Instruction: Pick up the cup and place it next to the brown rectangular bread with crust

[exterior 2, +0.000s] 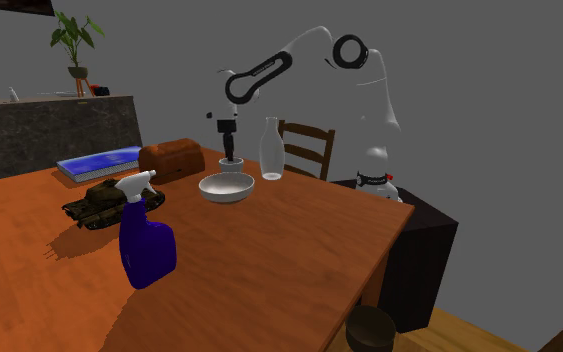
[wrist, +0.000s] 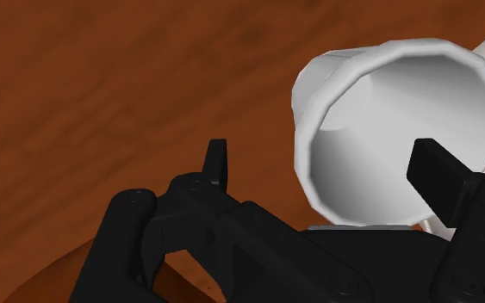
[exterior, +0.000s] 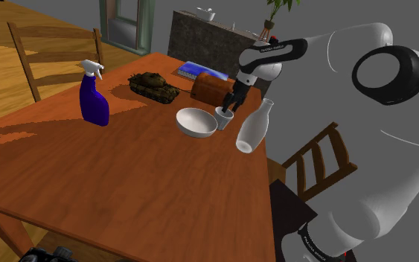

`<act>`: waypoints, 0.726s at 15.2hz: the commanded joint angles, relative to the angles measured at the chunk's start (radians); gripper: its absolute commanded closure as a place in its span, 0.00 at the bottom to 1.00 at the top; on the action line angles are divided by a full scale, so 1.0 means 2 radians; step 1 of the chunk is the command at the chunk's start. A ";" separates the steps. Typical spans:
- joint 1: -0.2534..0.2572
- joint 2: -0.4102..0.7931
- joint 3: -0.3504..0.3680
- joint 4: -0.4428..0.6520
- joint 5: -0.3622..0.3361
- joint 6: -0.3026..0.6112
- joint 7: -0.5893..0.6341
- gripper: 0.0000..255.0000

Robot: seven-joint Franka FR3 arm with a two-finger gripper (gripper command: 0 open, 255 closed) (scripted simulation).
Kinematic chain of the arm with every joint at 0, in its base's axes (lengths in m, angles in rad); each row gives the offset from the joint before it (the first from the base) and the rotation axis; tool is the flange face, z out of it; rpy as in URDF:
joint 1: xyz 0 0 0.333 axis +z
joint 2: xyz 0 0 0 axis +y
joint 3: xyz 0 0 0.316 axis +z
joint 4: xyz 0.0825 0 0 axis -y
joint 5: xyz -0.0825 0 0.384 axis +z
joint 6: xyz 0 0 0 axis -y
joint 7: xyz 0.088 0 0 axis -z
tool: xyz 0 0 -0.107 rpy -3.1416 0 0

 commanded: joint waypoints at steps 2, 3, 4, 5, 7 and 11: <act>-0.003 -0.016 -0.003 0.023 -0.004 -0.039 0.003 0.00; -0.004 -0.019 -0.003 0.031 -0.005 -0.051 0.004 0.00; -0.004 -0.019 -0.003 0.031 -0.005 -0.051 0.004 0.00; -0.004 -0.019 -0.003 0.031 -0.005 -0.051 0.004 0.00; -0.004 -0.019 -0.003 0.031 -0.005 -0.051 0.004 0.00; -0.004 -0.019 -0.003 0.031 -0.005 -0.051 0.004 0.00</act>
